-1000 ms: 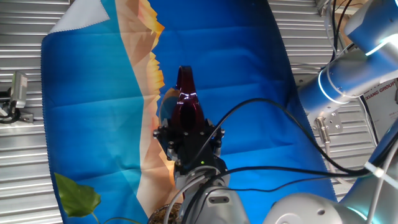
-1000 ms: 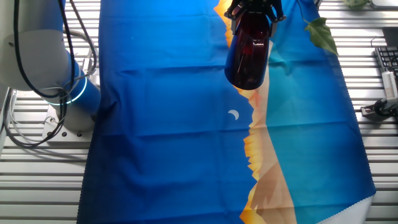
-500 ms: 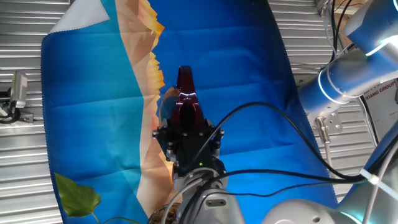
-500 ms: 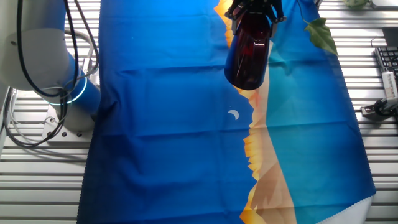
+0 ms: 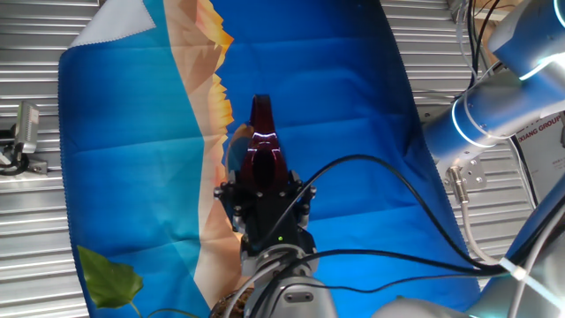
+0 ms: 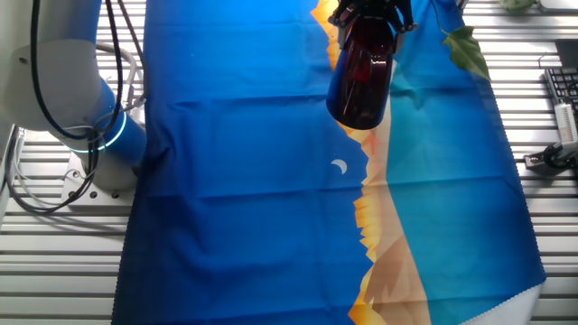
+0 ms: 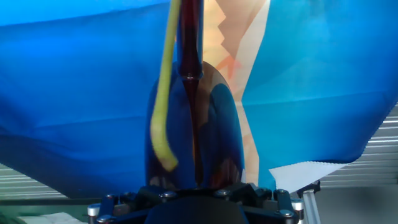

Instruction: Water the plant

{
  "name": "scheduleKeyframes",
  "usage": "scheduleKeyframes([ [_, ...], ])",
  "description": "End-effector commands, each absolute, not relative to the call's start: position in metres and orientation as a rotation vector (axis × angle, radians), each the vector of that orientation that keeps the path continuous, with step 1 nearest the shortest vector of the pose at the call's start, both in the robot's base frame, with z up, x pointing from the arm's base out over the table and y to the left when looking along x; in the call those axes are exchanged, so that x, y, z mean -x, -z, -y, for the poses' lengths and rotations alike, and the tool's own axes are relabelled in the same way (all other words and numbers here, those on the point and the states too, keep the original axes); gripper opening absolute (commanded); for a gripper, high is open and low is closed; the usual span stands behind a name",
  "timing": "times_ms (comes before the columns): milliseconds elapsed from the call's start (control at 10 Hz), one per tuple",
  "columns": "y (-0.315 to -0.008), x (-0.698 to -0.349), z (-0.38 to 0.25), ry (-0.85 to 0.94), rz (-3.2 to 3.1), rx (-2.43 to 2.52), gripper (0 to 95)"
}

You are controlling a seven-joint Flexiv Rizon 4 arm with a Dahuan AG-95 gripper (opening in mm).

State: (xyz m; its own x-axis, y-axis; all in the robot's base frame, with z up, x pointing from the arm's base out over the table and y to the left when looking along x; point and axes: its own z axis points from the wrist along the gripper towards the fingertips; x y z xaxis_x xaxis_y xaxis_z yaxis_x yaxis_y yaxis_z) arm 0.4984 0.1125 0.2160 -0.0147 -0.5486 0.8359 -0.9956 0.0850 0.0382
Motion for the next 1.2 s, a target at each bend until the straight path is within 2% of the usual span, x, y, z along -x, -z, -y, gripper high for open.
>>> scheduleKeyframes([
  [100,-0.2168,-0.4996,-0.1139,-0.793,1.653,-1.548,0.0],
  [1200,-0.2193,-0.5072,-0.1182,-0.798,1.592,-1.532,0.0],
])
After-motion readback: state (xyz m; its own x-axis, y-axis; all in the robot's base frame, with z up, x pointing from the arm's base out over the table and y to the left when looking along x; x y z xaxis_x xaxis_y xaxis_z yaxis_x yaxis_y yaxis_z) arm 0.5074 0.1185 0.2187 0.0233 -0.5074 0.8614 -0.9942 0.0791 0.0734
